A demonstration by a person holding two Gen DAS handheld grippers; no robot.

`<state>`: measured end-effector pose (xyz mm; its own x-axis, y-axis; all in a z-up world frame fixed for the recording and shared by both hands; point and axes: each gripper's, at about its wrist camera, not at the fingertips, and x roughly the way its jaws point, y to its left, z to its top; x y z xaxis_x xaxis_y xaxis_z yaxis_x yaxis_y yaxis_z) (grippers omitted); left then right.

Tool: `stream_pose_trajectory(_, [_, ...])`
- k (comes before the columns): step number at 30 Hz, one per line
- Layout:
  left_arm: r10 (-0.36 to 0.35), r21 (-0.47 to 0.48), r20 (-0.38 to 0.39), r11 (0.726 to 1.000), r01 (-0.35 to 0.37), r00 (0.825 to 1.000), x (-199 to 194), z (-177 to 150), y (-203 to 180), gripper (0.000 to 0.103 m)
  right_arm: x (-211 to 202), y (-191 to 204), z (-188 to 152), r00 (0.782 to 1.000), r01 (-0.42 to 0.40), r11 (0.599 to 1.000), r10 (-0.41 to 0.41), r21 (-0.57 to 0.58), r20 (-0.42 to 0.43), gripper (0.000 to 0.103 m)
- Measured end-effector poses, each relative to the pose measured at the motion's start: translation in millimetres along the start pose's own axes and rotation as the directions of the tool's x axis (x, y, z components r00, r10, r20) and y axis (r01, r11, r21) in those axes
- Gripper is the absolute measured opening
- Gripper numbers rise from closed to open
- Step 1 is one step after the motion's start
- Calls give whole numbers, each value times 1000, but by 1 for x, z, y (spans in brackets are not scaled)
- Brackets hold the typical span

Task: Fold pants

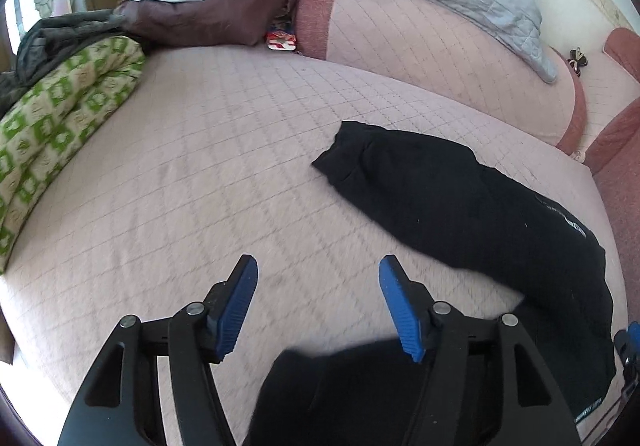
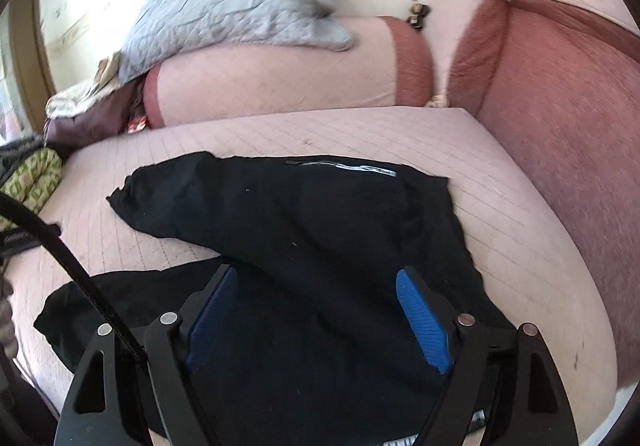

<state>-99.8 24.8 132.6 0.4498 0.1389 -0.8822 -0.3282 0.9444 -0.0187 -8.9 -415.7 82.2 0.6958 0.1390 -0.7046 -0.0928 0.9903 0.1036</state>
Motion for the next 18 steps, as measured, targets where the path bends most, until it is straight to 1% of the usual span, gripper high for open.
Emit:
stream_pose_trajectory(1, [-14,-11,-23,1000,14,1000,12,11,-3,63,6,2,5,1000,-9,1000,8,-7,-17,86])
stream_pose_trajectory(2, [-27,-50,-29,998,26,999,29,14,-21,63,12,3,10,999,-23,1000,22,-8,-31,86])
stream_pose_trajectory(3, [-47,-74,-39,996,44,998,40,16,-23,63,18,-1,15,998,-39,999,39,-2,-42,86])
stream_pose_trajectory(5, [-80,-128,-51,989,73,995,59,18,-15,63,27,-10,23,998,-39,999,40,20,-47,86])
stream_pose_trajectory(7, [-93,-155,-52,984,84,994,74,33,-10,63,37,-22,26,999,-31,998,33,51,-39,86])
stream_pose_trajectory(9, [-84,-155,-56,985,74,995,92,47,-12,63,49,-37,23,999,-22,996,25,81,-33,86])
stream_pose_trajectory(10, [-86,-145,-58,986,77,995,103,53,-14,63,55,-43,21,999,-13,996,17,92,-38,86])
stream_pose_trajectory(11, [-85,-142,-73,987,74,994,117,62,-20,63,63,-50,19,998,-8,994,15,105,-61,86])
stream_pose_trajectory(12, [-97,-141,-81,986,85,992,128,68,-25,64,71,-57,17,995,-5,991,18,130,-94,86])
stream_pose_trajectory(13, [-128,-151,-106,982,112,986,143,75,-31,64,77,-63,16,993,-16,987,34,162,-109,86])
stream_pose_trajectory(14, [-151,-158,-114,979,132,982,155,81,-36,64,80,-66,16,992,-32,982,54,184,-112,86])
stream_pose_trajectory(15, [-160,-167,-118,976,140,980,165,86,-42,71,83,-70,16,990,-48,977,74,210,-116,86])
stream_pose_trajectory(16, [-160,-163,-98,976,143,982,169,92,-48,76,86,-73,16,990,-54,972,82,227,-117,86])
stream_pose_trajectory(17, [-150,-149,-84,979,136,985,171,97,-56,77,87,-75,15,990,-56,970,85,237,-116,86])
stream_pose_trajectory(18, [-138,-124,-82,984,127,987,174,103,-66,73,88,-76,16,989,-57,970,87,238,-117,86])
